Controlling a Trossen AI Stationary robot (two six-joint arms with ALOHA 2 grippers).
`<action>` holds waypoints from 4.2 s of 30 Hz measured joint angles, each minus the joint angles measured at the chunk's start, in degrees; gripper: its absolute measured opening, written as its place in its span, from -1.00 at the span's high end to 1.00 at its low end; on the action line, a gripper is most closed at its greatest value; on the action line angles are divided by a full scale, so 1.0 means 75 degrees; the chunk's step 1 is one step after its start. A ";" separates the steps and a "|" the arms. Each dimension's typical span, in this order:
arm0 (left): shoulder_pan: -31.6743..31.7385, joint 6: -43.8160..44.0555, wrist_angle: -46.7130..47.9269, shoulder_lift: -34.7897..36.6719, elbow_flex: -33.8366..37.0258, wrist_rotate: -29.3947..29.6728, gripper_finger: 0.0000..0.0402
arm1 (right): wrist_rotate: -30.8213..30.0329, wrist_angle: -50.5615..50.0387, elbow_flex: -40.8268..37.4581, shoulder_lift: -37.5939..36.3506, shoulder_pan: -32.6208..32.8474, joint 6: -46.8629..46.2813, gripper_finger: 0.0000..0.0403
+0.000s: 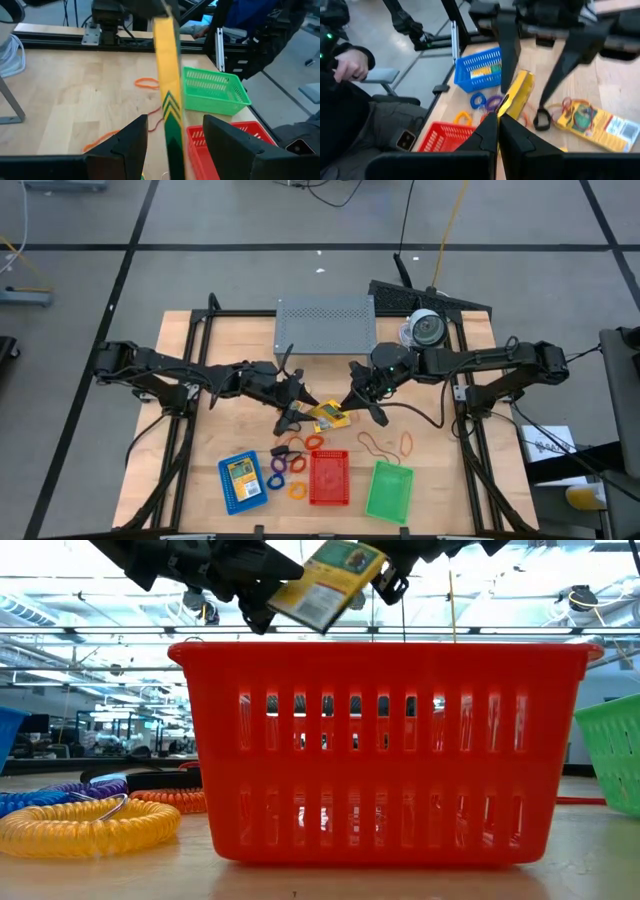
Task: Pick & Place Office Desk Supplies
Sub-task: Put the crayon box into the blue bin
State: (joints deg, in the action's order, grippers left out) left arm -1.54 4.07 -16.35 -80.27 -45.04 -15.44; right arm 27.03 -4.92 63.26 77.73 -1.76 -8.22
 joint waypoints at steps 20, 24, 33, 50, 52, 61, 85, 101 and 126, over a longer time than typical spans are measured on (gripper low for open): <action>0.0003 0.0019 -0.0028 0.0000 0.0003 0.0064 0.61 | 0.0002 0.0459 0.0000 0.0000 0.0000 0.0072 1.00; 0.0000 0.0019 -0.0026 0.0000 0.0004 0.0061 0.85 | 0.0005 0.0454 0.0000 0.0000 0.0000 0.0124 1.00; 0.0000 0.0080 -0.0043 0.0000 0.0006 0.0061 0.82 | 0.0005 0.0454 0.0000 0.0000 0.0000 0.0131 1.00; -0.0003 0.0144 0.0167 0.0000 0.0006 0.0081 0.83 | 0.0008 0.1167 0.0000 -0.0003 -0.0003 -0.0165 0.33; -0.0003 0.0145 0.0273 0.0000 0.0006 0.0135 0.83 | 0.0007 0.1425 0.0000 -0.0010 -0.0003 -0.0265 0.26; -0.0289 0.0309 0.1831 0.0896 0.0012 0.0763 0.83 | -0.0036 0.1331 0.0005 -0.0337 -0.0017 -0.0268 0.14; -0.3870 0.8197 0.4791 0.3623 0.0006 0.5185 0.83 | -0.5694 0.1229 -0.1813 -0.1142 0.0522 0.0697 0.20; -0.6335 1.4017 0.5346 0.2451 0.0009 0.7144 0.83 | -0.5998 0.5238 -0.5268 -0.4470 0.0551 0.0708 0.23; -0.7076 1.6519 0.6419 0.1854 0.0006 0.5855 0.83 | -0.5961 0.5545 -0.5668 -0.5010 0.0551 0.0405 0.23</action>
State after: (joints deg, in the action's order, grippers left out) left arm -54.61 127.96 31.79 -66.37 -44.99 28.47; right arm -17.68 36.67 20.75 40.16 2.37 -5.18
